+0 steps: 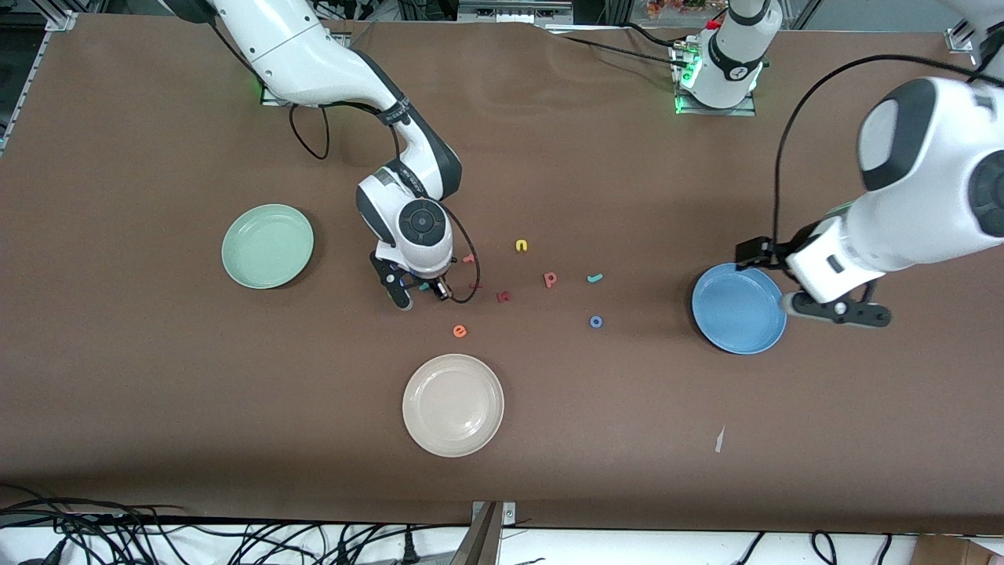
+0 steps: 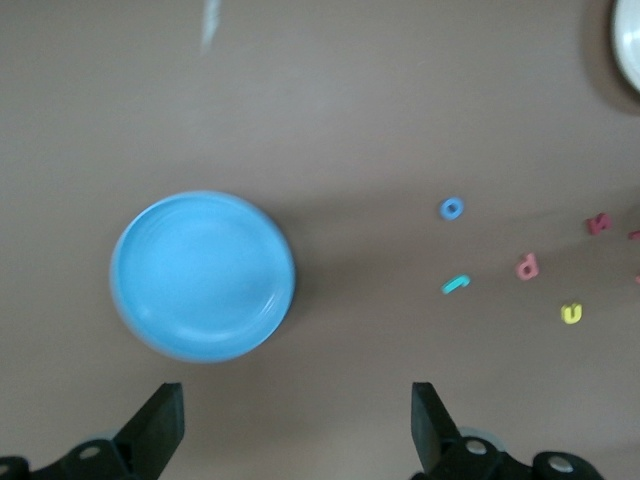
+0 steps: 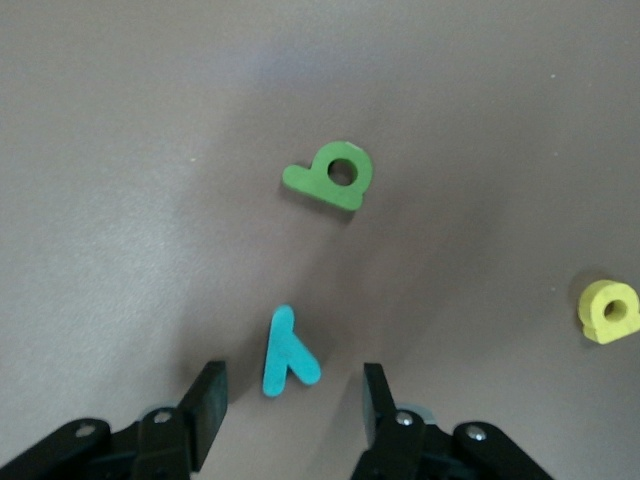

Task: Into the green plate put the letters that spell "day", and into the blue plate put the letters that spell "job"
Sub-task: 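Grasp the cyan letter with the right gripper while the left gripper reaches letters, then drop the cyan letter on the green plate while the left gripper lowers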

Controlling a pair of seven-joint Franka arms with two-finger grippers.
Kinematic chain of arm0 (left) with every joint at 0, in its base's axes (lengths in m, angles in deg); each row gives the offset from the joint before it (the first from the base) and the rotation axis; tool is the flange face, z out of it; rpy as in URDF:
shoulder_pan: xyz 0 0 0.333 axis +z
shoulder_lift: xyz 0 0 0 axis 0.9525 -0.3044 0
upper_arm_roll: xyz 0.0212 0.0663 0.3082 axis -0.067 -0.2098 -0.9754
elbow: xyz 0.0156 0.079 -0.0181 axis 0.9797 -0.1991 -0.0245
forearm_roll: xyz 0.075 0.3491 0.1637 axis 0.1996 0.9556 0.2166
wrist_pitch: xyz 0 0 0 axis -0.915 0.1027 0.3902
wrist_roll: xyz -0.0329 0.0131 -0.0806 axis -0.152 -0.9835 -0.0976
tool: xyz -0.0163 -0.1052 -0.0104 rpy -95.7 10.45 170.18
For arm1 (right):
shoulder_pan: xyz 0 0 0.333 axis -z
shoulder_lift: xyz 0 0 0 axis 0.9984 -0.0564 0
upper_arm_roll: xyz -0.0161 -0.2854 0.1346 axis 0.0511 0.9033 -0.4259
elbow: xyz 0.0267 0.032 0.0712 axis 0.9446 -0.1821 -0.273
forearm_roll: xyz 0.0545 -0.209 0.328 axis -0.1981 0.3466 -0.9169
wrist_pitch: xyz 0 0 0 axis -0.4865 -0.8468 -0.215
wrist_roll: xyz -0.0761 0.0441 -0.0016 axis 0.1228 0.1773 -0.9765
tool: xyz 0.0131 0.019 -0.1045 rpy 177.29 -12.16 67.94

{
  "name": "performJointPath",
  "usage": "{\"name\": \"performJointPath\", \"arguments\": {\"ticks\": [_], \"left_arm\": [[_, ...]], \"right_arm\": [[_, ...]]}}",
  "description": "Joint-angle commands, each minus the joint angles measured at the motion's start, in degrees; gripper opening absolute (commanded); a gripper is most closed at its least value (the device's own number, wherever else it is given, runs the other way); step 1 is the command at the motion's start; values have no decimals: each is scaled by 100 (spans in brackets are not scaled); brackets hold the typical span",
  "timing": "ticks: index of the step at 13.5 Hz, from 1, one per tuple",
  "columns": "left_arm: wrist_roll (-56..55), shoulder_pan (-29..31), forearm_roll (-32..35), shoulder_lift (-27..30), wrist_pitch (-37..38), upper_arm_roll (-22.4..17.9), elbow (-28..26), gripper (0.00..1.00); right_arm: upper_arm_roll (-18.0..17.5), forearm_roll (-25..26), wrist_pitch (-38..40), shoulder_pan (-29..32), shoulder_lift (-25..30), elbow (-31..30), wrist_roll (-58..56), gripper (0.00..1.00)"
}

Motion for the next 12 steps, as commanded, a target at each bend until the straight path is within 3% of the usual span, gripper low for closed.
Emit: {"name": "performJointPath", "arguments": {"ticks": [1, 5, 8, 12], "left_arm": [[66, -531, -121, -174, -980, -54, -532, 100], [93, -857, -121, -323, -2617, -54, -1474, 100], [84, -1182, -121, -780, -3539, -62, -1799, 100], [49, -1675, -42, -992, -4570, -62, -2503, 100]], "right_arm": [[4, -65, -107, 18, 20, -71, 69, 39], [4, -65, -90, 27, 20, -71, 34, 15], [22, -65, 93, 79, 169, -27, -123, 14], [101, -100, 1059, 325, 696, -53, -1088, 14]]}}
